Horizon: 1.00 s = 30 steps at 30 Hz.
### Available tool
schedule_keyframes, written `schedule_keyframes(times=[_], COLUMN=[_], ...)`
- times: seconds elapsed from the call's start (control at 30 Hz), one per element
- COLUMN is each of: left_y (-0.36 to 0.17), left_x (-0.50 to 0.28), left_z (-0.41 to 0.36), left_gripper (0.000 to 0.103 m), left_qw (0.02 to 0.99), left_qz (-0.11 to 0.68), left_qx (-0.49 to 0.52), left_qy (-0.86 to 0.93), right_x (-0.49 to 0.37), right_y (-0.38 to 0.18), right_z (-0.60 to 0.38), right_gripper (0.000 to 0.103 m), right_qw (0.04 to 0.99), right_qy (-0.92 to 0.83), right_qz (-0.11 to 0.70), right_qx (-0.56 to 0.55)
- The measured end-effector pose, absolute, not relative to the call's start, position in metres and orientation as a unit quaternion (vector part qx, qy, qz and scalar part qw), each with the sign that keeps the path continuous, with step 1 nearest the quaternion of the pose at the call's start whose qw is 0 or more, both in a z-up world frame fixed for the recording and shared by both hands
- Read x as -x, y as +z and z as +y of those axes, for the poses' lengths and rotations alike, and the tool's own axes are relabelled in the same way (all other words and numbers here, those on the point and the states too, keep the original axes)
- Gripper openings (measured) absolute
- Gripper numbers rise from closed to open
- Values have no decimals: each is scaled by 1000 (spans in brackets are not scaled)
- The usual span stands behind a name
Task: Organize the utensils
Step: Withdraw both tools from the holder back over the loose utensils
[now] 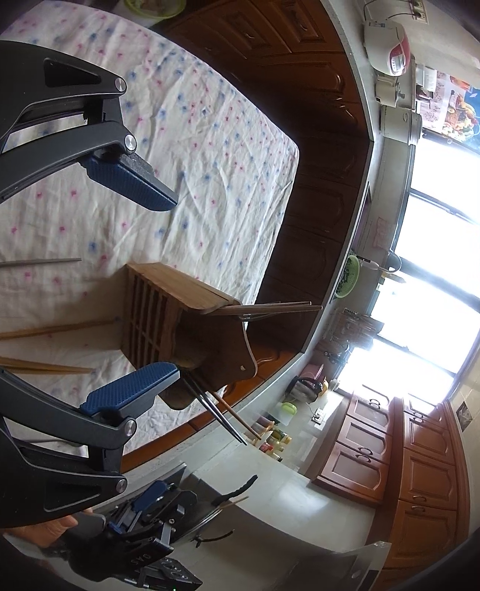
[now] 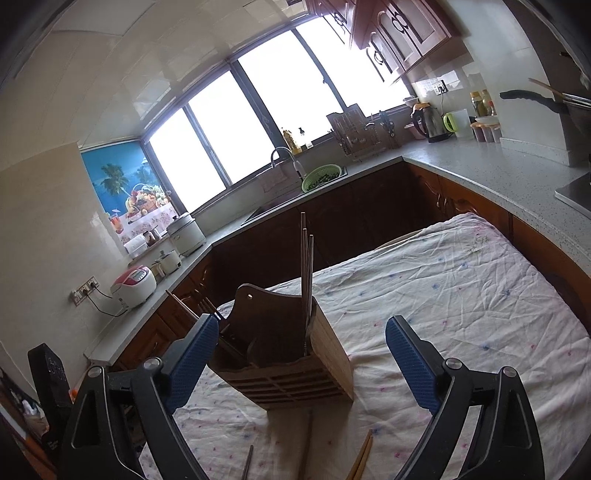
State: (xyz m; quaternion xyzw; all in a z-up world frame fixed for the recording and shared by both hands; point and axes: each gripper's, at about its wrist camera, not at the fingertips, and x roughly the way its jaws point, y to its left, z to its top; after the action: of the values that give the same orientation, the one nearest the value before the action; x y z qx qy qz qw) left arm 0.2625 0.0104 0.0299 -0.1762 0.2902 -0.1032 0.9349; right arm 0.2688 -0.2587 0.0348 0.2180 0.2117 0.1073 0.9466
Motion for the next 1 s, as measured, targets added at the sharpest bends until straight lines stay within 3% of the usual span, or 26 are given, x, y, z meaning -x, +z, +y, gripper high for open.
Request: schedule_keyframes(times=[1.0], left_y=[-19], left_x=[-183], left_z=[21], left_gripper=[86], left_qw=[918], left_qz=[354], left_qx=[154], left_qy=[-87], right_x=[-185], right_y=[-21], right_z=[-245], right_gripper=[94], right_qw=[935], right_qy=[100], right_qz=[269], right_qx=[-206])
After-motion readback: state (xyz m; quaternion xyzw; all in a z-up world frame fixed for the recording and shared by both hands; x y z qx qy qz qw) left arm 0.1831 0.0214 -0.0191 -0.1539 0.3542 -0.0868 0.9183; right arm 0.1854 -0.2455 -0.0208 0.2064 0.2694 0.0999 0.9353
